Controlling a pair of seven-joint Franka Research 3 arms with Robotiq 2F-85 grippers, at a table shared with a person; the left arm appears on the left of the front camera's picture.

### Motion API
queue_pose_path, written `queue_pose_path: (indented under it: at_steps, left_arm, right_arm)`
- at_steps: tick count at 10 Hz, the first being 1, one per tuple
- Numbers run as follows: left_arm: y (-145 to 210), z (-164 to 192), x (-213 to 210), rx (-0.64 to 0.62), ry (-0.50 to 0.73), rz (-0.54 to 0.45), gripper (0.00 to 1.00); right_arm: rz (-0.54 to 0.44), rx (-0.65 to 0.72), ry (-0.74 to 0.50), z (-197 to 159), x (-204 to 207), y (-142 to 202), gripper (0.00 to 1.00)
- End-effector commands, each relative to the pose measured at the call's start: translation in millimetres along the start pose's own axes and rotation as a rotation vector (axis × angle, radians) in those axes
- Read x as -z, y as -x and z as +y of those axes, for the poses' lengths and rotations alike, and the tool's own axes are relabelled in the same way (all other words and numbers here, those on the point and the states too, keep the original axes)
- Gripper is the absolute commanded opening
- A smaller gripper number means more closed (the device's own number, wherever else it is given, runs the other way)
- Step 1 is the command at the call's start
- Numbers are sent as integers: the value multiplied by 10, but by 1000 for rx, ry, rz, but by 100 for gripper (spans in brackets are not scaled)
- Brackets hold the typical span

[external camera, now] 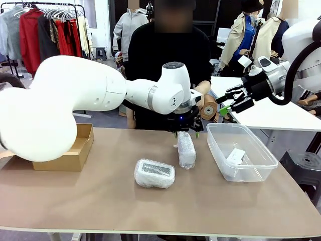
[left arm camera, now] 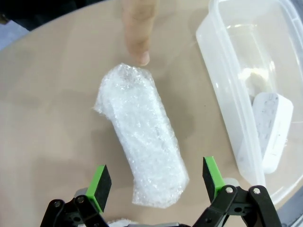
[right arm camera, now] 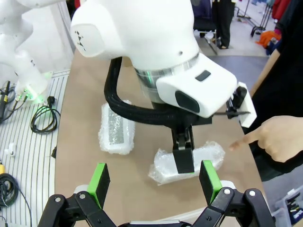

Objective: Separate and place wrapped and unwrapped clocks.
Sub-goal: Pick up the Digital clock indicated by the person.

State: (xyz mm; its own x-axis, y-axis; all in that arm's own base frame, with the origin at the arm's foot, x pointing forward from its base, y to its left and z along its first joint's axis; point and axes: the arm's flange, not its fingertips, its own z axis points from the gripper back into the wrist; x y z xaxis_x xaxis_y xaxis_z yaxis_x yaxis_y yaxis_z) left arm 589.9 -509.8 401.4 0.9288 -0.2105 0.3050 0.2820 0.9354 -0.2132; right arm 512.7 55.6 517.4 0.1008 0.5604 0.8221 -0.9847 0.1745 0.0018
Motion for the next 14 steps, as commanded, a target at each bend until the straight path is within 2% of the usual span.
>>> queue_pose_path:
  at_steps: [1,10,11,14]
  left_arm:
    - [-163,-121,94,-2,-45,14,100]
    - [-168,-176,632,-93,-140,56,100]
    - [-168,-126,664,-68,-174,41,94]
    - [-172,-117,667,-82,-168,53,35]
  right_arm:
    - [-3,5,18,-3,25,-23,100]
    - [-3,5,18,-3,25,-23,100]
    - [-3,5,18,-3,25,-23,100]
    - [-3,5,18,-3,25,-23,100]
